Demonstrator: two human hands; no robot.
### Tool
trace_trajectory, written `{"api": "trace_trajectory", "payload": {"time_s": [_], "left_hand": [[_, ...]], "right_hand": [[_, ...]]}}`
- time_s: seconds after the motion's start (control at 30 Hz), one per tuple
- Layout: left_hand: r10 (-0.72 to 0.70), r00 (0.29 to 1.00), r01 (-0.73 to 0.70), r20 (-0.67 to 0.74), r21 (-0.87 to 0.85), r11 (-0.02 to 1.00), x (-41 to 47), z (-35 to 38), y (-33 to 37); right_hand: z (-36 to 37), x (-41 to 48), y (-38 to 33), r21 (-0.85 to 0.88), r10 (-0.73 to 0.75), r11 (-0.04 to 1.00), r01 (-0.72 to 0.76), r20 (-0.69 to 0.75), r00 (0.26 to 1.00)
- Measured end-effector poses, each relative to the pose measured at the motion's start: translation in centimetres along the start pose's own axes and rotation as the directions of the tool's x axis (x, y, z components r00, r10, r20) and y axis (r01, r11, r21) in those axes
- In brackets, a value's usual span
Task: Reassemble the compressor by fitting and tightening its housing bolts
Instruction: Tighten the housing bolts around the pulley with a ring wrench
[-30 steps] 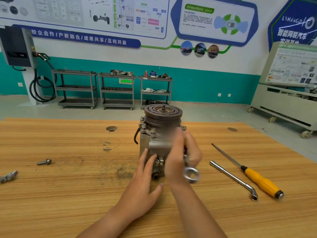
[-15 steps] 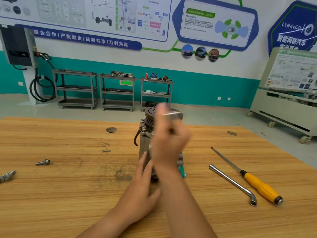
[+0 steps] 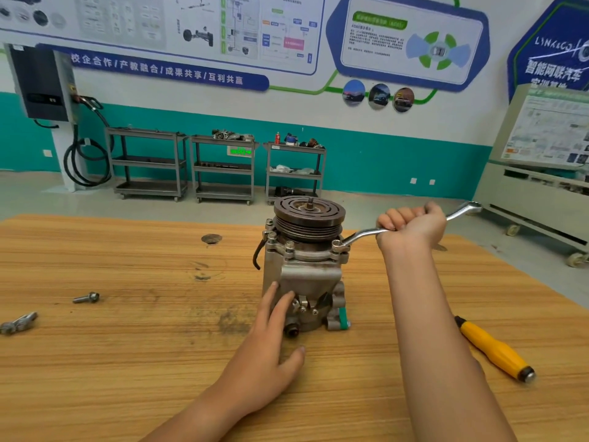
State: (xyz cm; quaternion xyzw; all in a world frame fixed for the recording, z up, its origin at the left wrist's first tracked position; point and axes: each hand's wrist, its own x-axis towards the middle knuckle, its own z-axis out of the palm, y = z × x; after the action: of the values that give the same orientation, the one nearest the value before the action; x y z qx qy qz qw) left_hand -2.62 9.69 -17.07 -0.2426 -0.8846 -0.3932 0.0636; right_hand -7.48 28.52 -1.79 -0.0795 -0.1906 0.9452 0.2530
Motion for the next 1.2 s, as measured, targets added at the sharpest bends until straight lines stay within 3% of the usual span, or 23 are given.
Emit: {"api": "trace_trajectory", "payload": {"time_s": [0.27, 0.37, 0.47, 0.57, 0.73, 0.83, 1.0, 1.1, 1.2], "left_hand": [[-0.004, 1.000, 0.004, 0.005, -0.016, 1.000, 0.0, 0.1, -0.2], [-0.002, 1.000, 0.003, 0.010, -0.012, 1.000, 0.1, 0.2, -0.3], [-0.005, 1.000, 0.005, 0.017, -0.014, 1.000, 0.0, 0.3, -0.3], [0.015, 1.000, -0.015, 0.001, -0.003, 1.000, -0.1, 0.5, -0.3], [0.014, 1.000, -0.014, -0.005, -0.043, 0.999, -0.3, 0.2, -0.4], [0.003, 1.000, -0.003, 0.000, -0.037, 0.999, -0.2, 0.2, -0.5], [0.004, 1.000, -0.004, 0.007, -0.050, 0.999, -0.2, 0.4, -0.6], [0.007, 1.000, -0.007, -0.006, -0.053, 0.999, -0.1, 0.3, -0.7], [0.007, 1.000, -0.008, -0.013, -0.048, 0.999, -0.1, 0.5, -0.8]], "right_hand": [[-1.7, 0.9, 0.5, 0.009, 0.038, 0.999, -0.038, 0.010, 0.999], [-3.9, -1.5, 0.8, 0.051, -0.136, 0.990, 0.133, 0.063, 0.989], [-6.7, -5.4, 2.7, -0.018, -0.317, 0.945, 0.328, 0.209, 0.925], [-7.4, -8.9, 5.5, -0.148, -0.352, 0.895, 0.421, 0.346, 0.870], [-4.4, -9.6, 2.9, -0.043, -0.476, 0.860, 0.509, 0.296, 0.828], [-2.4, -7.7, 0.1, -0.001, -0.431, 0.900, 0.437, 0.156, 0.889], [-1.4, -3.6, -1.2, 0.016, -0.121, 0.992, 0.123, -0.090, 0.989], [-2.2, -2.7, -0.7, 0.060, 0.008, 0.998, -0.001, -0.126, 0.992], [-2.7, -2.2, -0.5, 0.045, -0.013, 0.999, 0.018, -0.117, 0.993]]}}
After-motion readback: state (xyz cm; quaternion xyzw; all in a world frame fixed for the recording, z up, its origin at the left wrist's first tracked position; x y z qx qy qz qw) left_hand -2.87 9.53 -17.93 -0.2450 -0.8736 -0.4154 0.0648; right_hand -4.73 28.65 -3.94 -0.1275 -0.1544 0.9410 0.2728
